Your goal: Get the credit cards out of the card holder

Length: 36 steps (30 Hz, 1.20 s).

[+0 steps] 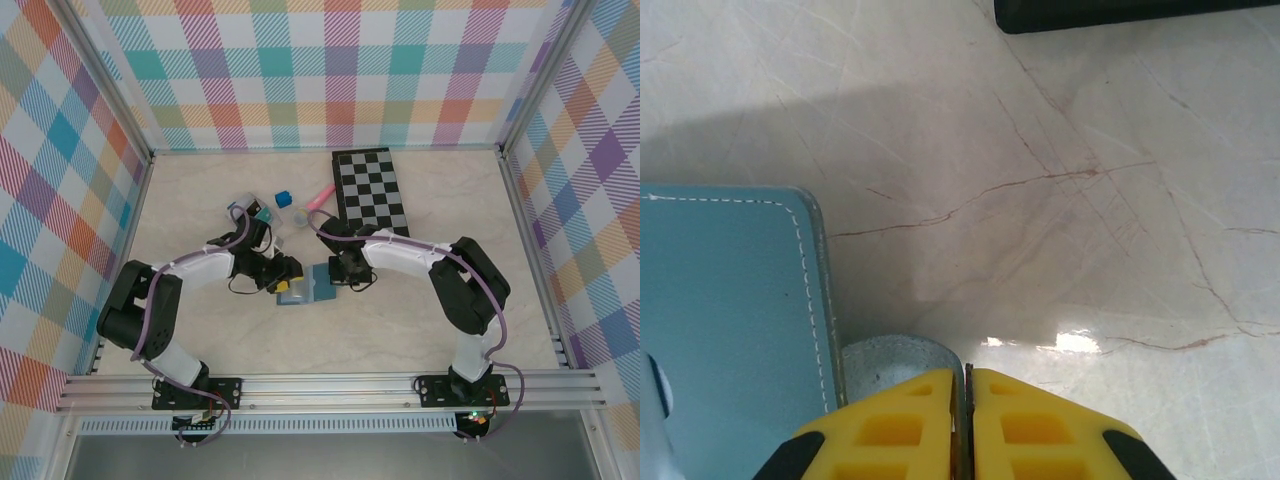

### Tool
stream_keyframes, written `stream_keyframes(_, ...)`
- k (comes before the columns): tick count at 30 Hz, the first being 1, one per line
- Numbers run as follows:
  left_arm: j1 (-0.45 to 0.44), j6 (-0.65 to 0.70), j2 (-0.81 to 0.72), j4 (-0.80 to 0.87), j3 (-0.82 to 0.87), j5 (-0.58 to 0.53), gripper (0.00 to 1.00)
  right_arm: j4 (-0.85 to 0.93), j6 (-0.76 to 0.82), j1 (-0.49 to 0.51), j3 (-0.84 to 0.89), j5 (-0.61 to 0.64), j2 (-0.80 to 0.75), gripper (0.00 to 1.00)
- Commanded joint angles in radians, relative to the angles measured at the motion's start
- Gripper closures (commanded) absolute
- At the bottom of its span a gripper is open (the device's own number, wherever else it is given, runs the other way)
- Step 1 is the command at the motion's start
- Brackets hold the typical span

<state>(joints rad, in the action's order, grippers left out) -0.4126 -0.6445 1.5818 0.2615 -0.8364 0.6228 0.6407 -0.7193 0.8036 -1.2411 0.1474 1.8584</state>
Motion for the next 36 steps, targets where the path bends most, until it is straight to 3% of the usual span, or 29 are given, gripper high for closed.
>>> stream_keyframes(1,-0.034,-0.046,-0.025,-0.082,0.001,0.039,0.57,-0.015,-0.014,-0.006,0.018,-0.012,-0.026,0.88)
stream_keyframes(5,-0.073,-0.087,-0.004,-0.147,0.007,0.028,0.56,-0.018,-0.051,-0.007,0.04,0.013,-0.054,0.84)
stream_keyframes(13,-0.116,-0.104,0.044,-0.197,-0.037,0.003,0.49,-0.083,-0.138,-0.021,0.154,0.083,-0.224,0.6)
stream_keyframes(18,-0.151,-0.122,0.103,-0.227,-0.073,0.007,0.47,-0.123,-0.181,-0.039,0.229,0.094,-0.315,0.57)
stream_keyframes(27,-0.175,-0.134,0.198,-0.224,-0.086,-0.07,0.5,-0.227,-0.134,-0.052,0.272,-0.009,-0.334,0.58)
stream_keyframes(34,-0.175,-0.132,0.218,-0.203,-0.064,-0.111,0.59,-0.308,-0.116,-0.052,0.255,-0.127,-0.291,0.7)
stream_keyframes(36,-0.175,-0.13,0.221,-0.192,-0.063,-0.119,0.68,-0.294,-0.109,-0.052,0.222,-0.157,-0.252,0.77)
